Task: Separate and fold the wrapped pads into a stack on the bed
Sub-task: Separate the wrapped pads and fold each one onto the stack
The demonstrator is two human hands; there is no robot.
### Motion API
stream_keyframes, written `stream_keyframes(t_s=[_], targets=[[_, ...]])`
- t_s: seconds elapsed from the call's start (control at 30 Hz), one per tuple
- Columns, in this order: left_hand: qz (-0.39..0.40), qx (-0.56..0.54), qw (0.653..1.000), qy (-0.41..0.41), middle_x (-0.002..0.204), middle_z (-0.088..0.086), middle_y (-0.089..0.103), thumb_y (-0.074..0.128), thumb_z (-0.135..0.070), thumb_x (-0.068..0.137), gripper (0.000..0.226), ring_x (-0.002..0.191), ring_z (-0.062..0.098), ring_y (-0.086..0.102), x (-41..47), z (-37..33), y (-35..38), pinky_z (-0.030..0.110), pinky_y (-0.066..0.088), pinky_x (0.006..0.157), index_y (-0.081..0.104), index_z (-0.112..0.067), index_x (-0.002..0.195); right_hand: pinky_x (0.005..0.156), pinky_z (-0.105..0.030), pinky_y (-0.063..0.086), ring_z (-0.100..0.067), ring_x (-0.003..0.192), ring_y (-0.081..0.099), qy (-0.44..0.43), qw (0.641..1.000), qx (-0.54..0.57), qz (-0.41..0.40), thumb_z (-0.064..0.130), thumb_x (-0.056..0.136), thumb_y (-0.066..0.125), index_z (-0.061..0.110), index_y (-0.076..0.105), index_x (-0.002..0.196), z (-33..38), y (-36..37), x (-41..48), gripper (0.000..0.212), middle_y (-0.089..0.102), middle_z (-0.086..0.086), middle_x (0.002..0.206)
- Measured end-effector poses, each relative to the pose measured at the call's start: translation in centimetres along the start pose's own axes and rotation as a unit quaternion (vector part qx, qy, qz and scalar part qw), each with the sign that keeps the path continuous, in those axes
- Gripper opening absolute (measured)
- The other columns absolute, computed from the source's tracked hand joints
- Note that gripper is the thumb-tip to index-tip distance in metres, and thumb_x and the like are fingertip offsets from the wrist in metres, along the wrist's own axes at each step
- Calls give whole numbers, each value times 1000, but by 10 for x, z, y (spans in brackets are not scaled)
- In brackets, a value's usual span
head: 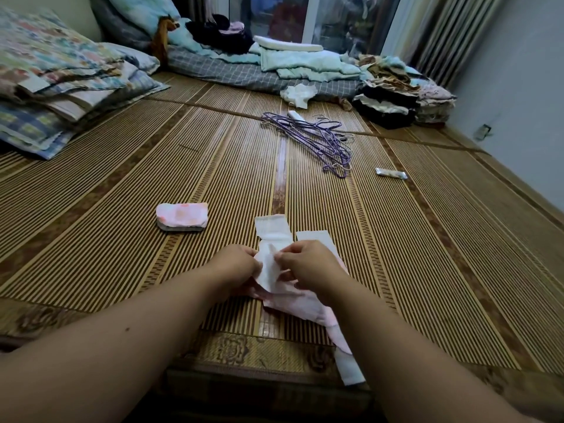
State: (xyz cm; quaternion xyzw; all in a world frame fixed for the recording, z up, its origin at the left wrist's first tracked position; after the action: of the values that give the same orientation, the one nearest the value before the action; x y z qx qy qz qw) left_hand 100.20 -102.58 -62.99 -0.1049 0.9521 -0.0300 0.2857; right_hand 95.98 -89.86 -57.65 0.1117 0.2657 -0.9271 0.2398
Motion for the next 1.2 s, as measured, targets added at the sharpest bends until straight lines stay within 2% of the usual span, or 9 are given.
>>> stream_keyframes(t_s=[0.17,0.27,0.37,0.53,0.73,0.83,0.97,1.1,1.2], targets=[[-3,-51,999,-14,95,24,69,57,-28,92,27,84,39,70,-1,3,1,45,58,73,64,-2,97,50,-20,48,-16,71,67,12,999,-21,26,19,92,56,16,72,83,-9,15,-1,18,73,-9,86],[22,-9,1000,3,100,28,65,59,-2,86,18,75,37,71,-4,-4,7,45,60,64,60,5,103,55,-21,51,-18,79,70,2,999,-12,34,16,92,57,18,72,88,-11,12,-3,16,73,-8,89],[11,13,1000,4,100,25,63,50,13,81,34,72,36,71,-4,-3,6,45,60,62,58,-1,110,59,-21,51,-10,79,69,-32,998,-50,-23,17,91,58,17,70,105,-10,-9,-2,18,71,5,90],[-17,26,999,24,103,16,65,71,-25,81,32,75,27,67,-3,-6,0,37,59,63,61,-9,107,90,-37,52,-11,95,65,-61,980,-165,-95,17,89,61,18,68,114,-13,-46,0,26,71,2,110],[-75,154,982,75,112,12,59,51,6,81,53,82,31,68,0,-17,-8,44,61,63,51,-17,129,97,-33,41,-19,124,51,-61,942,-328,-31,29,78,72,31,49,136,-25,-30,3,62,51,1,143],[-128,162,969,136,107,3,64,53,-2,85,43,84,22,66,0,-36,-32,39,60,65,56,-23,122,108,-40,31,-24,137,35,-46,926,-374,20,40,75,73,33,40,141,-38,-15,7,74,28,0,157],[-186,122,956,190,90,-4,61,54,-12,91,34,71,15,63,-2,-62,-91,33,55,54,55,-24,123,108,-45,29,-30,141,26,-32,913,-403,50,48,76,69,32,53,126,-48,-10,10,55,20,-3,159],[-208,16,964,164,98,4,61,55,-6,90,39,80,22,66,7,-64,-156,34,60,58,53,-23,125,109,-45,28,-30,143,21,-30,913,-403,52,47,75,70,29,53,128,-49,-8,12,58,21,-3,159],[-226,22,964,140,110,11,59,54,-3,91,40,85,25,63,19,-62,-188,34,56,56,54,-23,125,112,-42,22,-26,146,13,-30,917,-395,46,48,75,70,32,49,135,-49,-8,13,65,17,-1,160]])
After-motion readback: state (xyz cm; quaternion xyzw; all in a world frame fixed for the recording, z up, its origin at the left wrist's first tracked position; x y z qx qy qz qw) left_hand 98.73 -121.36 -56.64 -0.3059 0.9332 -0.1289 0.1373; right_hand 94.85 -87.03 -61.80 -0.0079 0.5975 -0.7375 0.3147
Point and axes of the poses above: each hand's wrist, its own x-axis towards the middle knuckle, its own y-axis out of the palm, z = x × y, the point moved 10 cm from there along x, towards the middle knuckle
